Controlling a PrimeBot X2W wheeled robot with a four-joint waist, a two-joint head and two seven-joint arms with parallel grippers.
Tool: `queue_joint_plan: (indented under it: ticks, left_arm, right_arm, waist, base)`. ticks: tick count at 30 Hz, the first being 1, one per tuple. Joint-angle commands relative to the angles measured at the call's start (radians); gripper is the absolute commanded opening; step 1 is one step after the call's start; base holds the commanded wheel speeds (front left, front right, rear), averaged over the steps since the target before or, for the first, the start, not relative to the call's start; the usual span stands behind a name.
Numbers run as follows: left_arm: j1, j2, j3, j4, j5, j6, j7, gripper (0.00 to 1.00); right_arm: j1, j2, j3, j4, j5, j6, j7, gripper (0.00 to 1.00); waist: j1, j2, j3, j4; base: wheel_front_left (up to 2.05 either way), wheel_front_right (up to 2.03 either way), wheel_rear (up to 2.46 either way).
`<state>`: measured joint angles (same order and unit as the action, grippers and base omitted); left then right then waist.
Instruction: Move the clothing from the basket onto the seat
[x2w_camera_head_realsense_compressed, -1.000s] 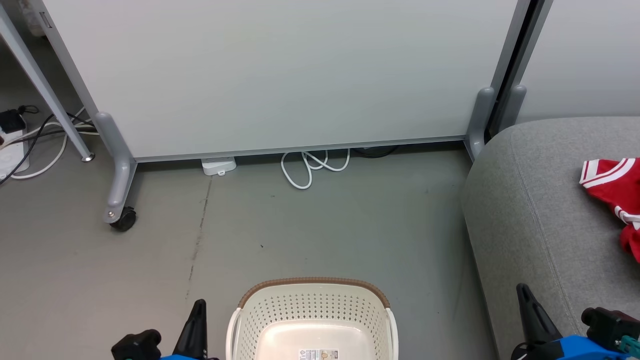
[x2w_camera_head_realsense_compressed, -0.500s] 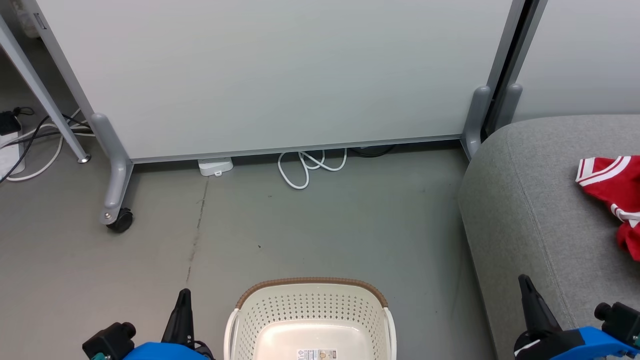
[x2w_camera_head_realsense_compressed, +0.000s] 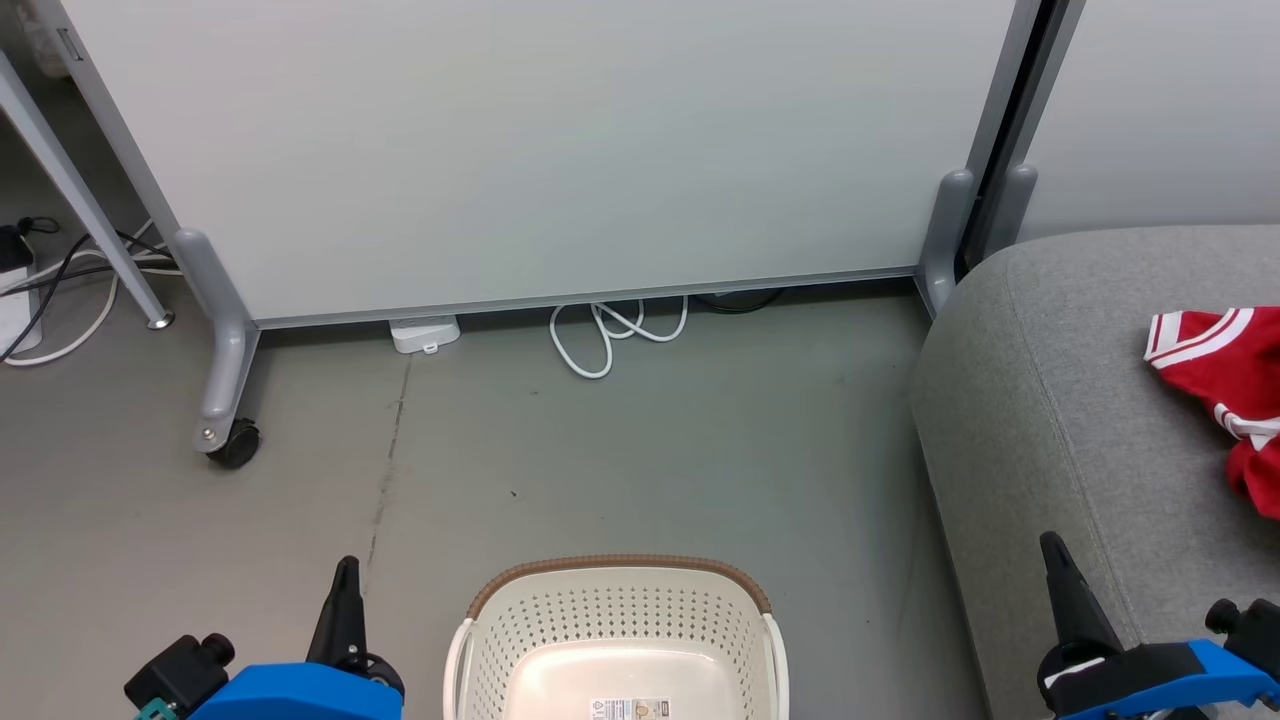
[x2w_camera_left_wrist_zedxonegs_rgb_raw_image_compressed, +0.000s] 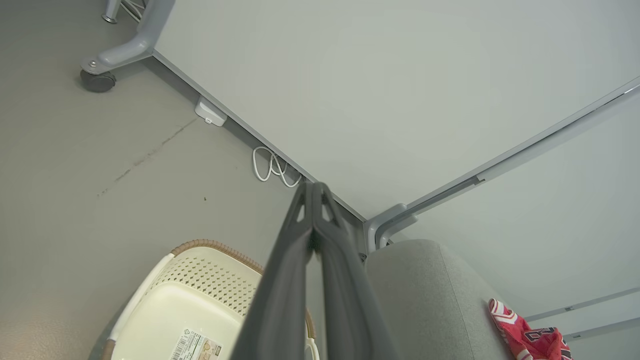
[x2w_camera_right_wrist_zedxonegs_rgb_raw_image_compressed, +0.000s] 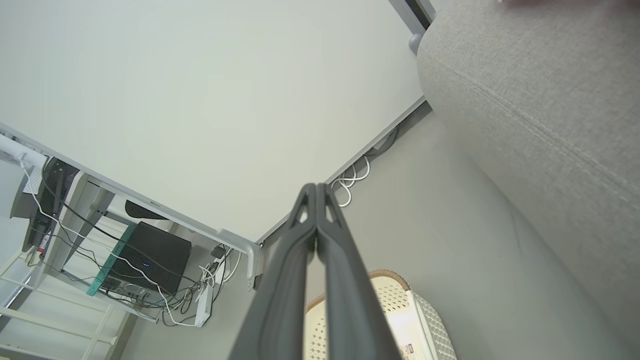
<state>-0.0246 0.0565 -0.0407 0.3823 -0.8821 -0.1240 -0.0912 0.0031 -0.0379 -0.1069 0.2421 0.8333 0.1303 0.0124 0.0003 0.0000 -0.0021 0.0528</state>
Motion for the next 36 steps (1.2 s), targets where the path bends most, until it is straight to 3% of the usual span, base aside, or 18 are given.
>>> queue_joint_plan:
  ticks: [1, 36]
  left_arm:
    - [-0.032, 0.001, 0.011, -0.019, -0.029, -0.004, 0.007, 0.00]
    - [-0.063, -0.001, 0.084, -0.082, -0.387, -0.007, 0.109, 0.00]
  right_arm:
    - [-0.031, -0.008, -0.003, -0.010, 0.032, 0.000, 0.004, 0.00]
    - [-0.075, -0.012, -0.006, -0.004, 0.413, 0.001, 0.056, 0.00]
  waist:
    - [-0.0001, 0.0000, 0.000, -0.001]
    - [-0.0002, 0.0000, 0.002, -0.022]
  base:
    - [0.00, 0.00, 0.00]
    - [0.00, 0.00, 0.00]
